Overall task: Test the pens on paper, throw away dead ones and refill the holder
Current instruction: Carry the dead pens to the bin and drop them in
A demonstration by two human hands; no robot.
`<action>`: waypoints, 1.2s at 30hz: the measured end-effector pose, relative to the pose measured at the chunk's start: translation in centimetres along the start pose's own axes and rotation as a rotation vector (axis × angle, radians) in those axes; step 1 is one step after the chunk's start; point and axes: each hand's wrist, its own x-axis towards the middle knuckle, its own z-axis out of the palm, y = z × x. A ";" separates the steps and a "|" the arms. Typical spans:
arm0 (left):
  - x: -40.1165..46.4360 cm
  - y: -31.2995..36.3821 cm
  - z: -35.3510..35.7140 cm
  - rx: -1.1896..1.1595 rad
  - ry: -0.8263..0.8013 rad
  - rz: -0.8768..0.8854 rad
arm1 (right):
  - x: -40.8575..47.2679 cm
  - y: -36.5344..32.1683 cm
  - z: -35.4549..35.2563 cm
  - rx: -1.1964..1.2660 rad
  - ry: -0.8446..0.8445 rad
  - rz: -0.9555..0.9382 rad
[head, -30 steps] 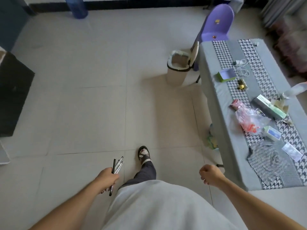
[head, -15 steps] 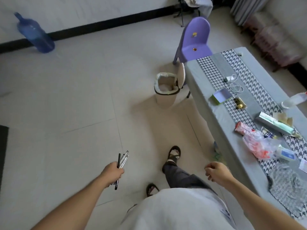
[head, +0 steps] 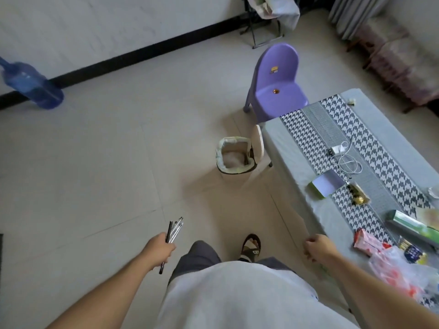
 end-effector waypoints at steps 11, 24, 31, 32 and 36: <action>17.0 19.6 -7.0 0.178 -0.158 0.190 | 5.0 -17.0 -0.2 0.065 0.015 -0.058; 33.1 36.2 -4.8 0.721 -0.289 0.427 | 3.8 -24.9 3.6 0.209 0.046 0.116; 39.6 38.5 -1.3 0.561 -0.292 0.317 | 3.0 -23.0 6.8 0.281 0.064 0.291; 40.4 38.3 -1.0 0.526 -0.304 0.294 | 3.0 -22.6 7.2 0.296 0.075 0.325; 40.8 36.1 -1.6 0.541 -0.311 0.273 | 1.8 -21.9 8.4 0.345 0.094 0.401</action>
